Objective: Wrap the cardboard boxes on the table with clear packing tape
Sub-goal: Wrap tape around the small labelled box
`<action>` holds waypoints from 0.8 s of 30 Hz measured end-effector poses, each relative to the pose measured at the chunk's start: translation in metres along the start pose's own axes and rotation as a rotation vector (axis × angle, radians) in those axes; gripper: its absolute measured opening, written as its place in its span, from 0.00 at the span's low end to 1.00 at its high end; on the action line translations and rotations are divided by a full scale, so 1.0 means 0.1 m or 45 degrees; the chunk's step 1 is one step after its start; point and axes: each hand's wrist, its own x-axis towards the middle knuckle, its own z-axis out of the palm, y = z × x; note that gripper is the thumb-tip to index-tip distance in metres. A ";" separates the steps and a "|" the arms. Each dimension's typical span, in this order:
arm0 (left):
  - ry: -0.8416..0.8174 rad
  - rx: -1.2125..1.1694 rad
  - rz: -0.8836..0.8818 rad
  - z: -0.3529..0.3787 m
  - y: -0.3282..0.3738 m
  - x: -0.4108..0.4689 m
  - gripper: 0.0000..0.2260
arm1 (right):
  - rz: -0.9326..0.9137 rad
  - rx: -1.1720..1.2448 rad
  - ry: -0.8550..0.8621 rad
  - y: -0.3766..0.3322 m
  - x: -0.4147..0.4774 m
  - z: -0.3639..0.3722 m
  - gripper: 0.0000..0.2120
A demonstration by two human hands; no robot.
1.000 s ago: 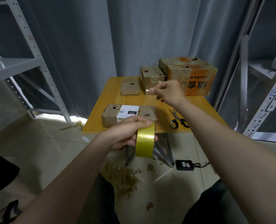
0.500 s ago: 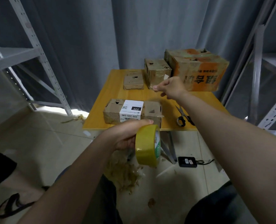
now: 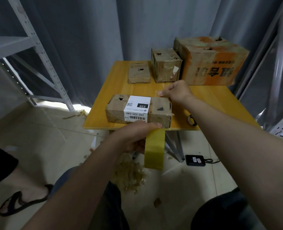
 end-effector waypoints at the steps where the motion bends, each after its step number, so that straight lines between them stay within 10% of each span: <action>1: -0.001 -0.010 0.002 0.00 -0.01 0.01 0.14 | 0.002 -0.020 -0.013 0.02 0.00 0.01 0.11; 9: -0.022 -0.041 0.037 0.02 -0.06 0.05 0.11 | 0.009 -0.236 -0.112 0.00 0.03 -0.03 0.17; 12: -0.011 -0.059 0.033 0.03 -0.07 0.06 0.10 | -0.017 -0.496 0.082 -0.02 0.01 0.00 0.31; 15: 0.007 -0.091 0.010 0.04 -0.09 0.06 0.11 | -0.289 -0.409 0.286 -0.07 -0.09 -0.02 0.22; 19: 0.003 -0.122 0.009 0.07 -0.10 0.06 0.10 | -0.268 -0.219 -0.044 -0.17 -0.25 0.01 0.09; 24: -0.001 -0.153 0.000 0.06 -0.10 0.07 0.10 | -0.114 -0.140 -0.133 0.00 -0.24 0.06 0.19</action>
